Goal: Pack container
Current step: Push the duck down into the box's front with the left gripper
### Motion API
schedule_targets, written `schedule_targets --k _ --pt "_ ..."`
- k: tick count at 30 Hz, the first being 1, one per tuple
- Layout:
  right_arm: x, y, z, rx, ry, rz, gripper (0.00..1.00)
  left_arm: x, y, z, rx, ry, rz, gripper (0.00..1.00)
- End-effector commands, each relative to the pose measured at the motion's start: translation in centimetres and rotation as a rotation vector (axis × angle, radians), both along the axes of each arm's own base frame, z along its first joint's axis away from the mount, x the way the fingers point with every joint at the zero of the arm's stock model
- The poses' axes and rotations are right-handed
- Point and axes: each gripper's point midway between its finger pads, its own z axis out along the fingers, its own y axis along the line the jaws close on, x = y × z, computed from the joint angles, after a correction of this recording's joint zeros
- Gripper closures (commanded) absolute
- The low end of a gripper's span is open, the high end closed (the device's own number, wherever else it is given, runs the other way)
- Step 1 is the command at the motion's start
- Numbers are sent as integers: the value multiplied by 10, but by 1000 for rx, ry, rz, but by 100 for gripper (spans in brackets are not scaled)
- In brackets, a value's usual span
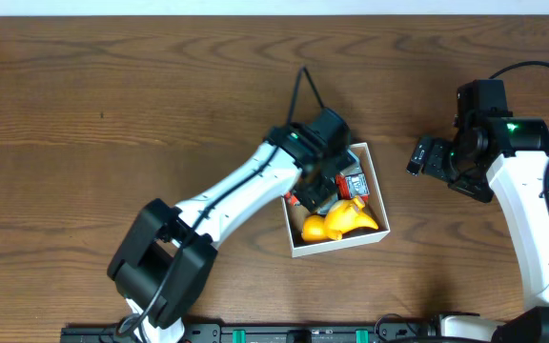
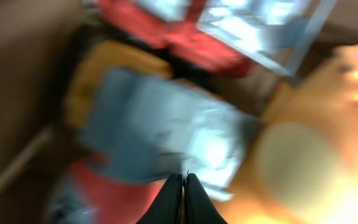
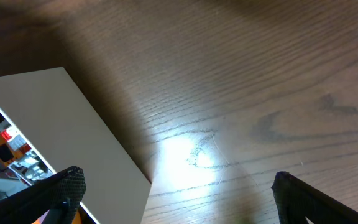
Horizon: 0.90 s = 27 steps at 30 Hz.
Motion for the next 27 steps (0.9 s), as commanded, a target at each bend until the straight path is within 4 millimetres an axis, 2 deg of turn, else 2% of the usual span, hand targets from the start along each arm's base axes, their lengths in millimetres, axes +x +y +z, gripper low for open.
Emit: schedule_targets --k 1,3,6,11,13,19,22,27 --pt "-1 -2 -2 -15 6 12 1 21 15 32 -32 -81 67 94" --pt "-1 -3 -2 -18 5 11 1 24 21 50 -56 -110 82 94" --pt "0 -4 -1 -21 1 10 1 17 23 76 -98 -144 91 94" --pt "1 -3 -1 -21 -5 10 1 -8 4 103 -195 -100 141 94" --pt "1 -3 -1 -21 -5 10 1 -22 -8 104 -220 -57 137 94" --pt "1 -3 -1 -21 -5 10 1 -61 -33 88 -208 17 43 94" --pt "1 -3 -1 -21 -5 10 1 -70 -41 86 -206 22 12 94" --pt "1 -3 -1 -21 -4 10 1 -74 -45 84 -205 23 -3 95"
